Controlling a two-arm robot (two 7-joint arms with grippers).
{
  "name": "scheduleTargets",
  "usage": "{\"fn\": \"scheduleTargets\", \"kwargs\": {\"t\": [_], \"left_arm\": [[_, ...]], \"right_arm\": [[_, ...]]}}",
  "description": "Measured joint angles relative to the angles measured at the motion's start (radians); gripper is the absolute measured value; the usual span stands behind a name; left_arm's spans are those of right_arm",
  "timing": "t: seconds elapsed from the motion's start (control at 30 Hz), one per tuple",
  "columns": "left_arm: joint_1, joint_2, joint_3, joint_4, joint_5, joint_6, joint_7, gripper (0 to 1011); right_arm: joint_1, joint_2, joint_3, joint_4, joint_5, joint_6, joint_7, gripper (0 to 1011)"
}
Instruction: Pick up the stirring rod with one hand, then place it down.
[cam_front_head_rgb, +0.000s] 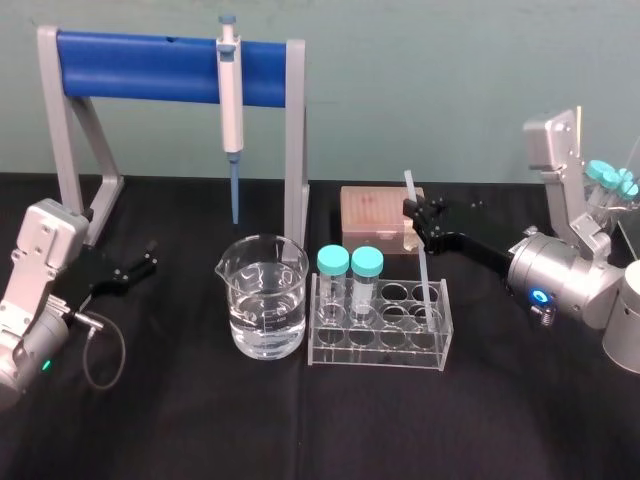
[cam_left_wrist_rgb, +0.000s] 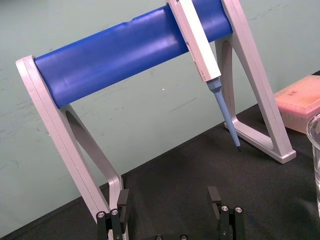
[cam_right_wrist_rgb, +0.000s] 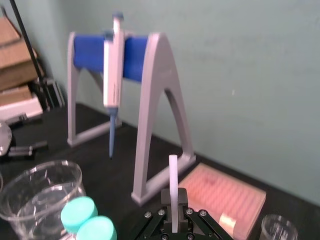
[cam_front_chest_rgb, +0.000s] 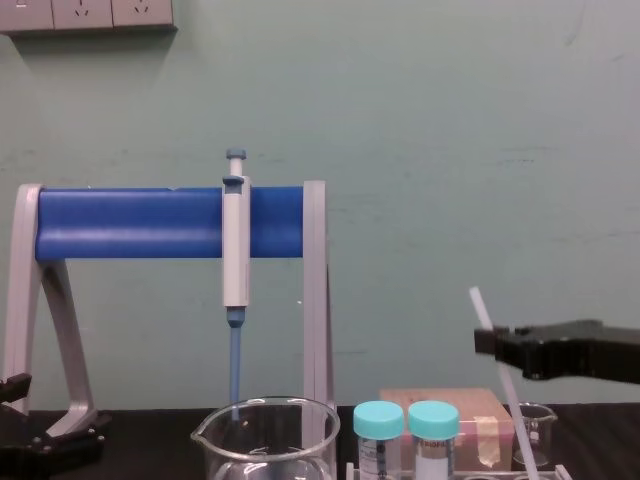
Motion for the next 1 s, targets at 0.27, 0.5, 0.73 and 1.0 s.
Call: {"fn": "scheduleTargets", "kwargs": {"t": [0.27,0.5,0.73,1.0], "left_arm": [[0.0,0.0,0.0,0.0,0.0,0.0,0.0,1000],[0.0,0.0,0.0,0.0,0.0,0.0,0.0,1001],[0.0,0.0,0.0,0.0,0.0,0.0,0.0,1000],[0.0,0.0,0.0,0.0,0.0,0.0,0.0,1000]], "right_arm": [[-0.044,-0.018,0.037,-0.027,-0.018,-0.145,-0.001,66],[-0.076,-0.03,0.077,-0.068,-0.006,-0.209,0.016,66],[-0.094,-0.033,0.117,-0.133,0.019,-0.249,0.027,66],[-0.105,-0.032,0.149,-0.189,0.032,-0.271,0.028,66]]}}
